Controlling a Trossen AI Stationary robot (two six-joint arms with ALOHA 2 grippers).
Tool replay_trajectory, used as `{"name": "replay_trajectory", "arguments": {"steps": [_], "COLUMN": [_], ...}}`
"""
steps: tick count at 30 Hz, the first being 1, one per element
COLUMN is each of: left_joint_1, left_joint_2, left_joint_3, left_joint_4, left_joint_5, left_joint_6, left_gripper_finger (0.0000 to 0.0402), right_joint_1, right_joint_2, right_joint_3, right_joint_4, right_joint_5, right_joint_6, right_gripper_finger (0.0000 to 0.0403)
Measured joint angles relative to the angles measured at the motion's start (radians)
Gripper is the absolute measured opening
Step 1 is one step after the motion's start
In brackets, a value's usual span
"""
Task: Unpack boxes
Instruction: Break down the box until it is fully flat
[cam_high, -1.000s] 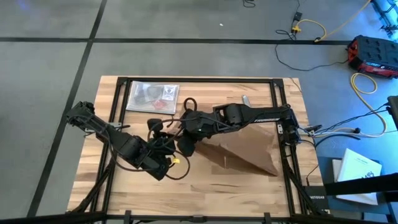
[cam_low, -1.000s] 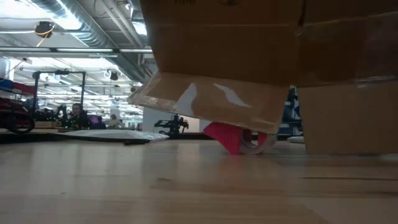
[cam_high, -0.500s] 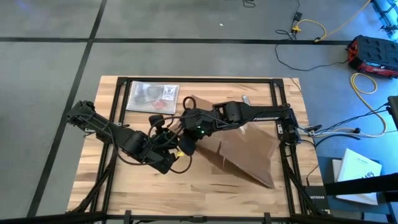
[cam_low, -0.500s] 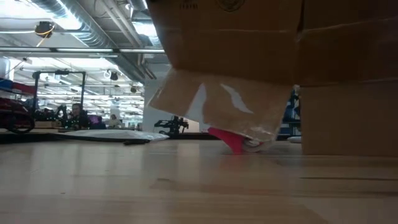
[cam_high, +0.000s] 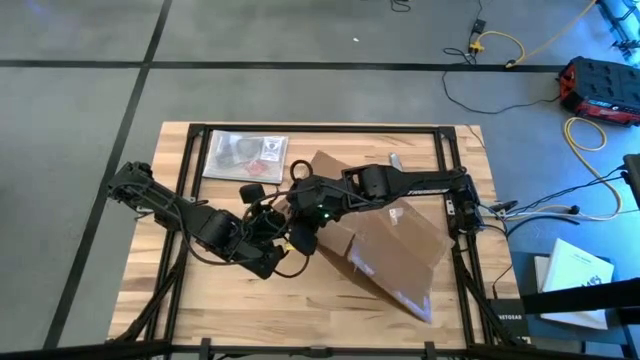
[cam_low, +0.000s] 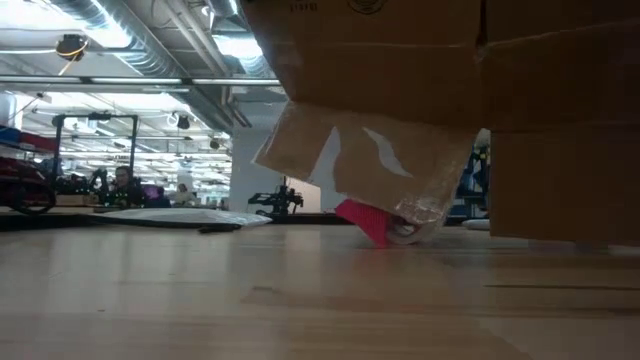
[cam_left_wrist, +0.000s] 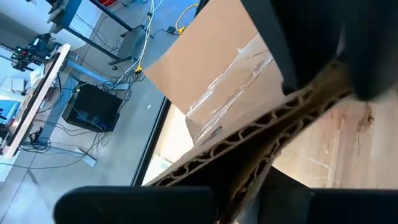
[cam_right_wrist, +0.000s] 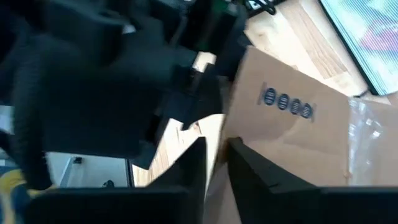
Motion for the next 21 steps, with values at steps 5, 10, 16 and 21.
{"name": "replay_trajectory", "arguments": {"steps": [5, 10, 16, 21], "left_joint_1": [0.0, 0.0, 0.0, 0.001], "left_joint_2": [0.0, 0.0, 0.0, 0.0], "left_joint_3": [0.0, 0.0, 0.0, 0.0], "left_joint_4": [-0.002, -0.006, -0.002, 0.004], "left_joint_5": [-0.002, -0.002, -0.002, -0.002], "left_joint_6": [-0.01, -0.04, -0.046, -0.052], "left_gripper_finger": [0.0006, 0.0006, 0.0006, 0.0006], "right_joint_1": [0.002, 0.002, 0.003, 0.004], "right_joint_2": [0.0, 0.0, 0.0, 0.009], "right_joint_3": [0.0, 0.0, 0.0, 0.0], "right_joint_4": [0.013, 0.018, 0.015, -0.023], "right_joint_5": [-0.001, 0.005, 0.063, 0.171], "right_joint_6": [-0.028, -0.042, -0.112, -0.189], "right_gripper_finger": [0.0148, 0.0229, 0.0291, 0.0315]}}
